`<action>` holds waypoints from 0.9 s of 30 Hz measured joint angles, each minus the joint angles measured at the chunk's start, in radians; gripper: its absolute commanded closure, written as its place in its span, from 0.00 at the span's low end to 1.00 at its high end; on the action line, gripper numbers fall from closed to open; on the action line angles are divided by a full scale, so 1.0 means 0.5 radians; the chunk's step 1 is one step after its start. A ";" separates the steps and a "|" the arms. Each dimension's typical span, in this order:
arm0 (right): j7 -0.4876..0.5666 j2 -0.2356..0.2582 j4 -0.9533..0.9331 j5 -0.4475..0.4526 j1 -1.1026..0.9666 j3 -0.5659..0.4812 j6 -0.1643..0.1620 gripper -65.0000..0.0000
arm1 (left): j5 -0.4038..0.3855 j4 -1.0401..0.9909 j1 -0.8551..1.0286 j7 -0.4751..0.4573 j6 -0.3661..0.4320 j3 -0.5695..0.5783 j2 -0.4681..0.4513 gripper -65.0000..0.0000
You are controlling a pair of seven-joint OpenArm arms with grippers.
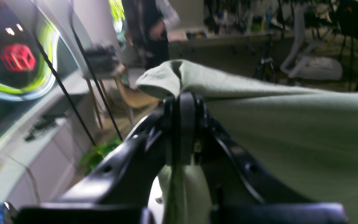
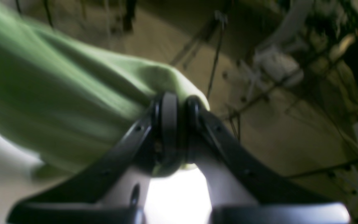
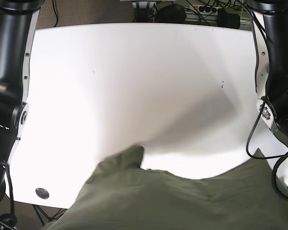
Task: Fold the T-shirt properly
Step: 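Lift the green shirt high with both grippers and swing it, then lay the shirt flat on the table, pulling its hem edge taut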
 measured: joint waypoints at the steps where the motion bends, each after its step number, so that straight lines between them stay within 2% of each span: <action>1: -0.022 0.005 0.034 0.006 -0.008 -0.002 0.008 0.96 | -0.002 0.037 0.018 -0.002 0.000 0.003 -0.002 1.00; 7: -0.006 0.072 0.269 0.015 -0.041 0.029 0.001 0.96 | 0.000 0.250 0.249 0.001 -0.009 0.003 -0.029 1.00; 15: -0.076 0.088 0.537 0.013 -0.684 0.275 0.012 0.96 | -0.045 0.581 0.801 -0.004 -0.031 0.004 -0.013 1.00; 20: -0.045 0.066 0.793 0.014 -1.114 0.491 0.005 0.96 | -0.015 0.718 1.158 -0.014 -0.127 -0.016 -0.012 1.00; 27: -0.052 -0.060 1.012 0.013 -1.643 0.766 0.008 0.96 | -0.027 0.904 1.592 -0.017 -0.232 -0.140 -0.002 1.00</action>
